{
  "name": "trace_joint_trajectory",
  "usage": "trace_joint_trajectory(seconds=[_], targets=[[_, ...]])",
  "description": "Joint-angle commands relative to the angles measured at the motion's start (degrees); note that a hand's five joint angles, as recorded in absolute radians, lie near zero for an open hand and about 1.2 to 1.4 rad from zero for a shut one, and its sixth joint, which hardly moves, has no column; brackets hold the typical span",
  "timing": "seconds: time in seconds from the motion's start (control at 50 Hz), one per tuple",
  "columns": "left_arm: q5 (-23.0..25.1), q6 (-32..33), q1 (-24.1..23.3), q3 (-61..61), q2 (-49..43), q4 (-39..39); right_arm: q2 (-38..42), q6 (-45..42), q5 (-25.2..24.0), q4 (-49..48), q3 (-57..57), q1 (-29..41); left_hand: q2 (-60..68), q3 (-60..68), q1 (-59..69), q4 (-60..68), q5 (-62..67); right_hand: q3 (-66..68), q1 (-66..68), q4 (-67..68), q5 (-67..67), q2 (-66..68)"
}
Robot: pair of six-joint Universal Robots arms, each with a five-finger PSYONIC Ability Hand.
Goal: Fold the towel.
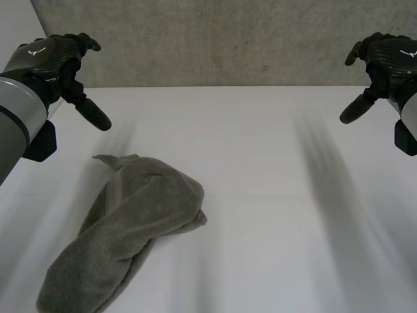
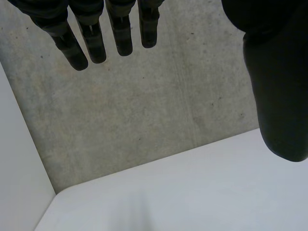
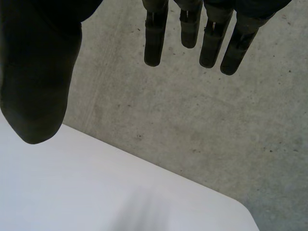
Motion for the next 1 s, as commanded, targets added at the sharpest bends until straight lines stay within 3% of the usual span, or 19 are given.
trace_joint_trajectory(seconds=[0.02, 0.22, 0.36, 0.44, 0.52, 0.56, 0.6, 0.68, 0.8, 0.84, 0.9, 0.94, 0.96, 0.98, 1.0], targets=[[0.12, 0.39, 0.01, -0.25, 0.15, -1.01, 0.11, 0.05, -0.07, -0.21, 0.16, 0.07, -3.15, -2.61, -3.88, -3.38, -11.56, -3.46, -3.25, -4.28, -3.37, -3.97], [0.12, 0.39, -0.07, -1.75, 0.50, -1.63, 0.11, -0.65, -0.51, -0.21, 0.42, 0.69, -4.16, -3.61, -4.89, -4.39, -12.57, -3.46, -3.25, -4.28, -3.37, -3.97], [0.30, 1.00, 0.10, -9.11, 1.82, -1.45, 0.28, -1.27, -1.66, -0.57, 1.92, 1.39, -4.50, -3.95, -5.22, -4.73, -12.91, -3.46, -3.25, -4.28, -3.37, -3.97], [0.30, 4.43, 0.45, -14.05, 2.96, -1.01, 3.08, -3.11, -3.40, -1.09, 2.36, 6.12, -4.66, -4.12, -5.39, -4.90, -13.08, -3.46, -3.25, -4.28, -3.37, -3.97], [1.35, 12.31, 3.26, -22.99, 3.58, 1.44, 7.40, -5.40, -7.02, -0.92, 0.86, 12.03, -4.66, -4.12, -5.39, -4.90, -13.08, -3.46, -3.25, -4.28, -3.37, -3.97], [1.96, 14.51, 4.22, -25.98, 3.58, 2.84, 13.17, -7.76, -9.99, -0.31, -2.55, 18.68, -4.66, -4.12, -5.39, -4.90, -13.08, -3.46, -3.25, -4.28, -3.37, -3.97], [2.84, 16.63, 5.19, -29.40, 3.49, 4.77, 15.99, -8.82, -10.53, 0.13, -4.13, 20.79, -4.66, -4.12, -5.39, -4.90, -13.08, -3.46, -3.25, -4.28, -3.37, -3.97], [5.39, 20.59, 6.87, -36.97, 3.05, 9.00, 23.12, -10.32, -8.00, 2.68, -7.66, 23.27, -3.83, -3.28, -4.56, -4.06, -12.24, -3.46, -3.25, -4.28, -3.37, -3.97], [6.19, 22.01, 5.90, -40.16, 2.35, 11.12, 24.19, -10.68, -5.08, 2.60, -6.17, 23.19, -0.12, 0.42, -0.85, -0.36, -8.53, -3.46, -3.25, -4.28, -3.37, -3.97], [6.36, 21.92, 3.89, -39.37, -0.10, 12.43, 23.58, -10.68, -4.82, 2.60, -4.60, 22.49, 15.95, 16.49, 15.22, 15.71, 7.54, -3.46, -3.25, -4.28, -3.37, -3.97], [6.28, 22.10, 1.86, -38.22, -1.78, 12.96, 22.69, -10.76, -4.82, 2.60, -3.53, 22.40, 23.60, 24.14, 22.87, 23.36, 15.18, -3.46, -3.25, -4.28, -3.37, -3.97], [5.49, 22.10, -2.43, -34.20, -4.84, 13.31, 19.72, -10.85, -4.91, 2.34, -0.65, 21.96, 49.53, 50.08, 48.81, 49.30, 41.12, -3.46, -3.25, -4.28, -3.37, -3.97], [5.49, 22.10, -2.45, -34.18, -4.86, 13.31, 19.71, -10.85, -4.91, 2.33, -0.63, 21.96, 49.67, 50.21, 48.94, 49.43, 41.26, -3.46, -3.25, -4.28, -3.37, -3.97], [5.40, 21.92, -4.28, -32.27, -6.34, 13.05, 18.14, -11.02, -4.99, 1.81, 1.02, 20.65, 61.33, 61.87, 60.60, 61.09, 52.91, -3.46, -3.25, -4.28, -3.37, -3.97], [5.40, 21.92, -5.77, -30.51, -7.92, 12.96, 16.73, -11.11, -5.17, 0.76, 2.95, 18.64, 64.92, 65.46, 64.19, 64.68, 56.51, -3.46, -3.25, -4.28, -3.37, -3.97]])
